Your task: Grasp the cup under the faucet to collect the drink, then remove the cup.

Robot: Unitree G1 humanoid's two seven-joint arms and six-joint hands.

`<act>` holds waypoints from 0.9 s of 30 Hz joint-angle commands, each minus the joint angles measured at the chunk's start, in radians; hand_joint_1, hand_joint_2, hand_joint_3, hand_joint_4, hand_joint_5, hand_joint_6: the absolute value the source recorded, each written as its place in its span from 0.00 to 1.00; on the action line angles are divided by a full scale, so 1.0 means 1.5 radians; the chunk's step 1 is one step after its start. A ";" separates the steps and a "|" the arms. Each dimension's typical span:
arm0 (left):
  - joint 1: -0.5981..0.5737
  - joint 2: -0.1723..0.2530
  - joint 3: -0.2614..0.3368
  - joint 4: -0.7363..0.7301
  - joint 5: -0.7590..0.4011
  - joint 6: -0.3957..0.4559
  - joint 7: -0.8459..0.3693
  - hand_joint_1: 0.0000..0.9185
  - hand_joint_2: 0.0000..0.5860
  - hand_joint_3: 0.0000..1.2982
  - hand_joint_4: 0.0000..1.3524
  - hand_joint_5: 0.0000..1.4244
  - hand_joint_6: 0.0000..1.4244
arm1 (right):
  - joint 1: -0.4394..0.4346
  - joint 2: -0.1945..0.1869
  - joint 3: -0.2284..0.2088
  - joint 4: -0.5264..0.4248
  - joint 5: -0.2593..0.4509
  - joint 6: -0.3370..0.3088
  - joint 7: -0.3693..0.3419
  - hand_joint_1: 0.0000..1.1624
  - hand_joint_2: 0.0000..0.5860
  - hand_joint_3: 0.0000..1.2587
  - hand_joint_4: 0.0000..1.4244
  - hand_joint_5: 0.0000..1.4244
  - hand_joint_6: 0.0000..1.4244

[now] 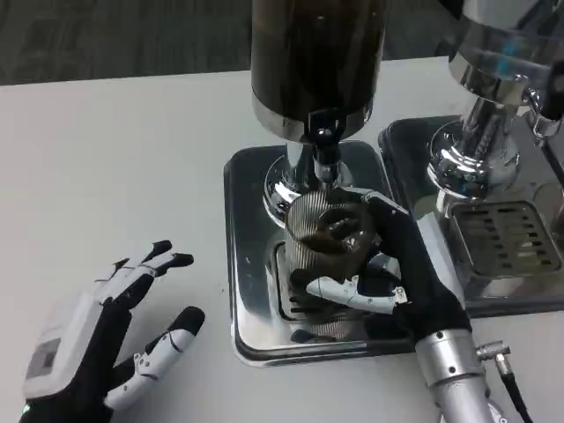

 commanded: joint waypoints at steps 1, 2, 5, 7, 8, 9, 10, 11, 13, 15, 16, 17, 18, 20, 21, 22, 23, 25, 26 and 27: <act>-0.005 0.010 -0.003 0.008 -0.002 -0.005 0.000 0.00 0.40 0.24 0.10 0.18 0.08 | 0.009 -0.004 0.000 -0.047 -0.018 -0.004 -0.022 0.91 0.32 0.37 0.37 0.48 0.67; -0.006 0.011 -0.004 0.007 -0.001 -0.005 0.001 0.00 0.40 0.24 0.10 0.18 0.08 | 0.012 -0.006 0.000 -0.055 -0.024 -0.001 -0.023 0.91 0.32 0.37 0.37 0.48 0.67; -0.007 0.012 -0.007 0.006 0.001 -0.005 0.002 0.00 0.40 0.24 0.10 0.18 0.08 | 0.021 -0.008 -0.001 -0.073 -0.032 0.007 -0.024 0.92 0.33 0.37 0.37 0.48 0.67; -0.009 0.014 -0.010 0.006 0.001 -0.006 -0.002 0.00 0.40 0.24 0.10 0.18 0.08 | 0.029 -0.009 -0.002 -0.087 -0.037 0.013 -0.025 0.92 0.33 0.37 0.36 0.48 0.68; -0.009 0.015 -0.012 0.006 0.002 -0.006 -0.002 0.00 0.40 0.24 0.10 0.18 0.08 | 0.034 -0.010 -0.002 -0.097 -0.040 0.018 -0.026 0.92 0.33 0.37 0.36 0.48 0.68; -0.009 0.016 -0.013 0.005 0.002 -0.006 -0.003 0.00 0.40 0.23 0.09 0.18 0.08 | 0.038 -0.011 -0.002 -0.105 -0.043 0.021 -0.025 0.92 0.34 0.37 0.36 0.48 0.68; -0.009 0.016 -0.014 0.004 0.001 -0.005 -0.003 0.00 0.39 0.23 0.09 0.18 0.08 | 0.042 -0.012 -0.002 -0.112 -0.046 0.026 -0.025 0.92 0.34 0.37 0.36 0.48 0.69; -0.009 0.015 -0.015 0.004 0.001 -0.005 -0.003 0.00 0.39 0.23 0.09 0.18 0.08 | 0.045 -0.013 -0.002 -0.119 -0.046 0.030 -0.023 0.92 0.34 0.37 0.36 0.48 0.69; -0.009 0.014 -0.016 0.003 0.001 -0.003 -0.003 0.00 0.39 0.23 0.09 0.18 0.08 | 0.051 -0.015 -0.002 -0.131 -0.046 0.037 -0.019 0.92 0.34 0.37 0.36 0.48 0.69; -0.008 0.013 -0.017 0.002 0.001 -0.002 -0.001 0.00 0.39 0.23 0.09 0.18 0.08 | 0.056 -0.017 -0.001 -0.140 -0.046 0.043 -0.018 0.92 0.34 0.37 0.36 0.49 0.69; -0.007 0.013 -0.018 0.001 0.001 -0.001 -0.001 0.00 0.39 0.23 0.09 0.18 0.08 | 0.060 -0.019 -0.001 -0.146 -0.044 0.045 -0.015 0.92 0.34 0.37 0.36 0.49 0.69; -0.007 0.013 -0.018 0.001 0.001 -0.001 -0.001 0.00 0.39 0.23 0.09 0.18 0.08 | 0.065 -0.020 -0.001 -0.152 -0.040 0.047 -0.011 0.92 0.34 0.37 0.36 0.49 0.69; -0.007 0.013 -0.018 0.002 0.002 -0.002 0.000 0.00 0.39 0.23 0.09 0.18 0.08 | 0.068 -0.020 0.000 -0.156 -0.038 0.049 -0.008 0.92 0.35 0.37 0.36 0.49 0.69; -0.007 0.015 -0.019 0.003 0.004 -0.003 0.001 0.00 0.39 0.23 0.09 0.18 0.08 | 0.075 -0.023 0.000 -0.165 -0.037 0.050 -0.003 0.92 0.35 0.37 0.36 0.49 0.69; -0.007 0.016 -0.018 0.001 0.005 -0.003 0.001 0.00 0.39 0.23 0.09 0.18 0.08 | 0.077 -0.024 0.000 -0.170 -0.036 0.051 -0.002 0.92 0.35 0.37 0.36 0.49 0.69; -0.006 0.016 -0.018 -0.001 0.006 -0.002 0.001 0.00 0.39 0.23 0.09 0.18 0.08 | 0.083 -0.027 -0.001 -0.179 -0.034 0.052 0.003 0.92 0.35 0.37 0.36 0.49 0.69; -0.005 0.018 -0.018 -0.004 0.008 -0.001 0.002 0.00 0.38 0.22 0.09 0.18 0.08 | 0.091 -0.029 -0.001 -0.191 -0.031 0.053 0.009 0.92 0.35 0.37 0.36 0.49 0.69; -0.004 0.023 -0.019 -0.013 0.021 0.002 0.003 0.00 0.38 0.21 0.07 0.17 0.08 | 0.103 -0.031 -0.002 -0.212 -0.026 0.056 0.020 0.92 0.36 0.37 0.36 0.49 0.70; -0.003 0.025 -0.020 -0.018 0.028 0.004 0.003 0.00 0.36 0.20 0.06 0.17 0.07 | 0.113 -0.034 -0.003 -0.229 -0.022 0.057 0.028 0.92 0.36 0.37 0.36 0.49 0.70; -0.004 0.027 -0.021 -0.020 0.032 0.007 0.002 0.00 0.36 0.19 0.05 0.17 0.07 | 0.122 -0.037 -0.004 -0.244 -0.019 0.058 0.036 0.92 0.36 0.37 0.36 0.49 0.70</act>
